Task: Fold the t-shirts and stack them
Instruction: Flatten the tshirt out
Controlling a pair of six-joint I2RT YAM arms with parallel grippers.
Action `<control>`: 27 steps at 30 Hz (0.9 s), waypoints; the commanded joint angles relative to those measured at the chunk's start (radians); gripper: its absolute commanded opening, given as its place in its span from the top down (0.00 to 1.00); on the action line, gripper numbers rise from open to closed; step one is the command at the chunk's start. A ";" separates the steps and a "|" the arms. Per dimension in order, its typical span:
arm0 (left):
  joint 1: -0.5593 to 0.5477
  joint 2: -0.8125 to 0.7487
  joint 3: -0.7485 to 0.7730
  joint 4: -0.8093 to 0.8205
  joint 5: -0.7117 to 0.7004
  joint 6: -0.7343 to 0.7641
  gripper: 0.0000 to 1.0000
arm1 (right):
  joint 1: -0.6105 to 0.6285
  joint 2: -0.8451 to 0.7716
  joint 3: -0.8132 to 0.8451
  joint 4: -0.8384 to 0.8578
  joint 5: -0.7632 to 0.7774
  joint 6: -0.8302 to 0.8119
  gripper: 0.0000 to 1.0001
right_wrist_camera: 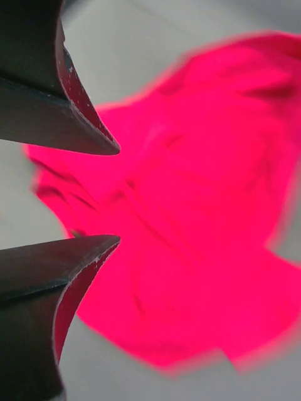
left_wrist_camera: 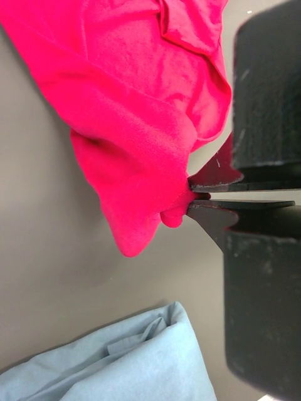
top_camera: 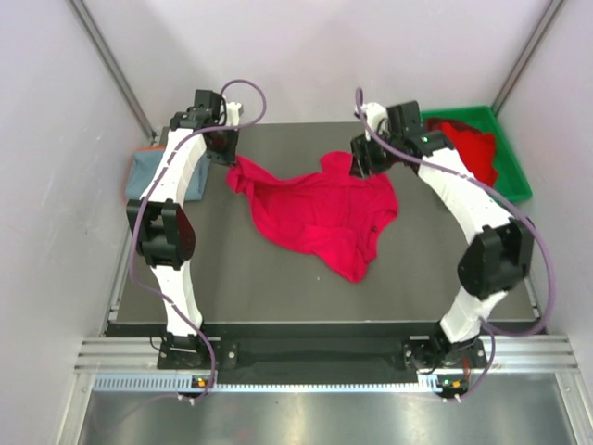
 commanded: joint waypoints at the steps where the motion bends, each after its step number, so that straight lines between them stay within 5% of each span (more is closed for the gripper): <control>1: -0.002 -0.024 -0.020 0.011 0.020 -0.006 1.00 | -0.022 0.140 0.148 0.088 0.061 -0.006 0.45; 8: -0.003 -0.055 -0.097 0.026 0.044 -0.004 1.00 | -0.042 0.478 0.481 0.098 0.084 0.034 0.44; 27: -0.021 -0.090 -0.177 0.021 0.014 0.012 1.00 | -0.139 0.705 0.644 0.157 0.187 0.044 0.54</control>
